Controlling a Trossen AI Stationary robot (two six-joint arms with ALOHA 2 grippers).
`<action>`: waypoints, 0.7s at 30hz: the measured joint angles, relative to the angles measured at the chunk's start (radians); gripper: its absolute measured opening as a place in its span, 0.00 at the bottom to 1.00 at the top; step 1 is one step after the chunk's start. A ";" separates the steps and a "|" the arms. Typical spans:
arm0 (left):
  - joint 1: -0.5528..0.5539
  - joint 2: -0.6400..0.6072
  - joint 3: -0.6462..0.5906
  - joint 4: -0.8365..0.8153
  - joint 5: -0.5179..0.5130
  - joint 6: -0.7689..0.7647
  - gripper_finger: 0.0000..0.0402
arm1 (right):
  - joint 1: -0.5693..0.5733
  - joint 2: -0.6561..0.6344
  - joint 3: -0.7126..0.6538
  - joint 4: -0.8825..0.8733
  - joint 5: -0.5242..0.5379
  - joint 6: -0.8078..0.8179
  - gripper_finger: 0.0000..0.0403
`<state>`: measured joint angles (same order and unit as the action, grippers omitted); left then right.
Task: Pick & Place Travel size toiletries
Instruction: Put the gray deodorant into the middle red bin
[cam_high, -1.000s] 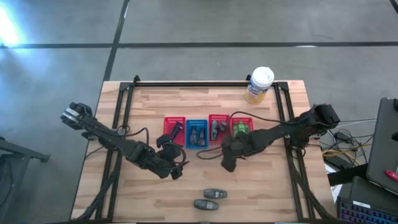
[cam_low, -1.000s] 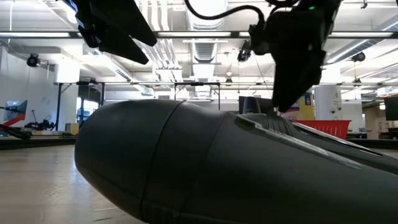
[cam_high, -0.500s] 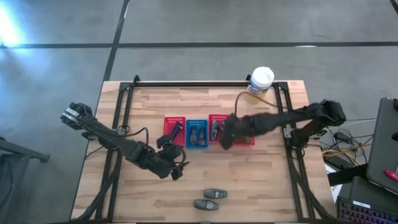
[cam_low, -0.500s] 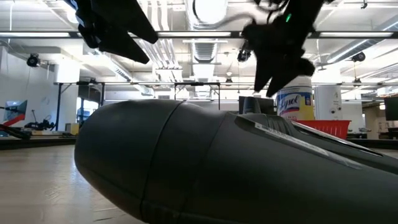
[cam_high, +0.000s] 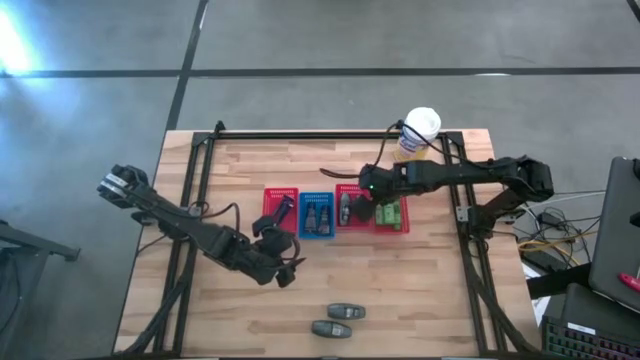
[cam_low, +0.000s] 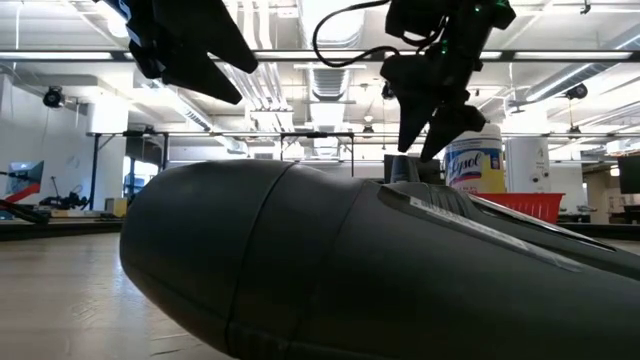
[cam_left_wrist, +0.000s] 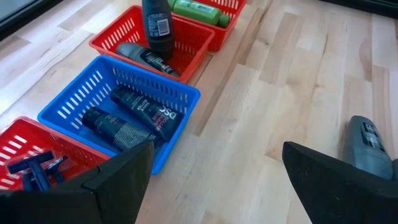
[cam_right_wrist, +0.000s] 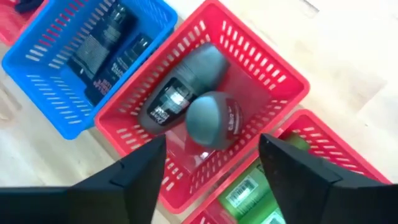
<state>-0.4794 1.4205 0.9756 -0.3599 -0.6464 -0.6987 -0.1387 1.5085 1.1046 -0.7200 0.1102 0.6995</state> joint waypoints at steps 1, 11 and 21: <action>0.003 0.000 0.000 0.000 0.000 0.000 0.90 | 0.000 0.000 0.000 0.001 -0.004 -0.006 0.60; 0.026 0.000 0.000 -0.001 -0.001 0.002 0.90 | -0.013 0.038 -0.008 0.031 -0.003 -0.044 0.41; 0.027 0.000 -0.001 -0.003 0.000 -0.014 0.90 | -0.012 0.099 0.048 0.038 -0.005 -0.106 0.33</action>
<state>-0.4526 1.4208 0.9745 -0.3630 -0.6464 -0.7124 -0.1509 1.6073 1.1526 -0.6821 0.1049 0.5939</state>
